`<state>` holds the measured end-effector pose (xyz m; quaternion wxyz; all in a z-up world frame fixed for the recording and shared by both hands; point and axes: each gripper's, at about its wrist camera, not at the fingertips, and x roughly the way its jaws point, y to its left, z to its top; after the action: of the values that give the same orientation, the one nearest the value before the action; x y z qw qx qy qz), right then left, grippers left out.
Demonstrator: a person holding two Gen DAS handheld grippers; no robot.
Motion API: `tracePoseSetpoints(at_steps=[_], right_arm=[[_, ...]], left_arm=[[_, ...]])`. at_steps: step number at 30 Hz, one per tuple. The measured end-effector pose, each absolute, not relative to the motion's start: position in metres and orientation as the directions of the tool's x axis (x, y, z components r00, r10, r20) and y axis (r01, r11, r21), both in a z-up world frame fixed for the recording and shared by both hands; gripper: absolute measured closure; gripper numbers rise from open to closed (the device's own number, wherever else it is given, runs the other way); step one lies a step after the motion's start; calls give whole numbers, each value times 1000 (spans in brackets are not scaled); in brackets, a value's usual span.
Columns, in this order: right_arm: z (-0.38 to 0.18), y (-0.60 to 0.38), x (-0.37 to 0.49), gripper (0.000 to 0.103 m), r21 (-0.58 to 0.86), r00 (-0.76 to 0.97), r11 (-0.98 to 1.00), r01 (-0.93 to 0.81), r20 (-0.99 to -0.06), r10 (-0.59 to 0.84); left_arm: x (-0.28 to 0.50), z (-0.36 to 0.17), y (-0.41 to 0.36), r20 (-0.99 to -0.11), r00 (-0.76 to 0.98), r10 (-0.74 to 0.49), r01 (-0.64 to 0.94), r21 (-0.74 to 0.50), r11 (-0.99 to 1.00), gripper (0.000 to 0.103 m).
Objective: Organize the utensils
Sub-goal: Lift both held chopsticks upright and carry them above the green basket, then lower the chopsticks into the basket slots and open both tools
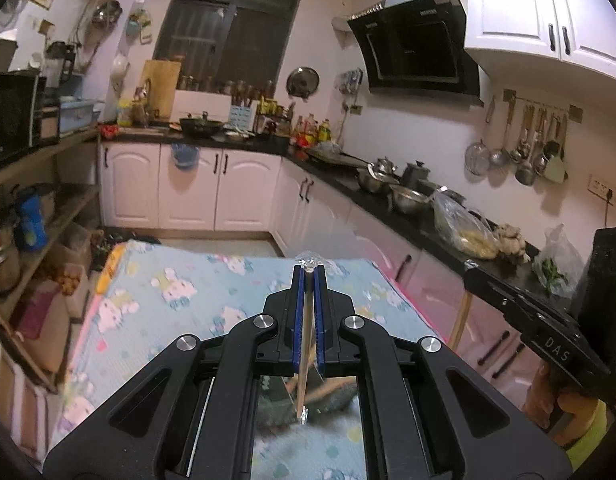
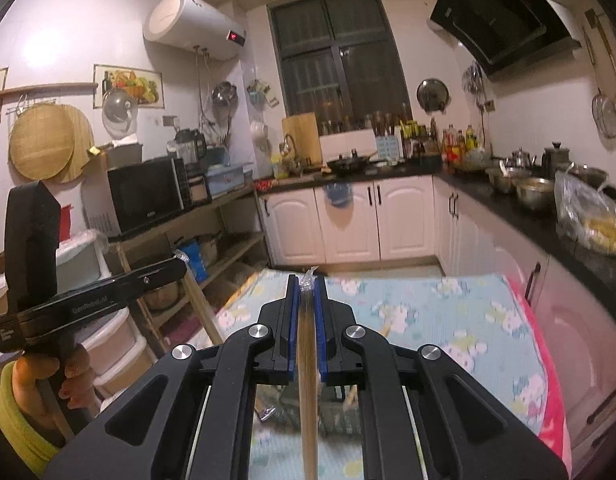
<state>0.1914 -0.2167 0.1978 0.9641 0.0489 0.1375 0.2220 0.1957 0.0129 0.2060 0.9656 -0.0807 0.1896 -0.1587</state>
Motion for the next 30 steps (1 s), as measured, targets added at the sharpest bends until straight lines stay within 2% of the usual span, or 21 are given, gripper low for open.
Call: tracePoseSetpoints(at_steps=[7,14,30], right_arm=[[209,-212,218,95,155,892,911,-382,-194,407],[207,-210,245,95,149,920,929,-338,-155,360],[159,-197,283,95,153,946,950,-271,-138,292]], left_arm=[[211,216,15,-311,909,-278,233,-173,957,102],[225,203,18,-305,922,-237,192,-171,966,102],[243,157,15,-341,912,-229,171,-191,966,102]])
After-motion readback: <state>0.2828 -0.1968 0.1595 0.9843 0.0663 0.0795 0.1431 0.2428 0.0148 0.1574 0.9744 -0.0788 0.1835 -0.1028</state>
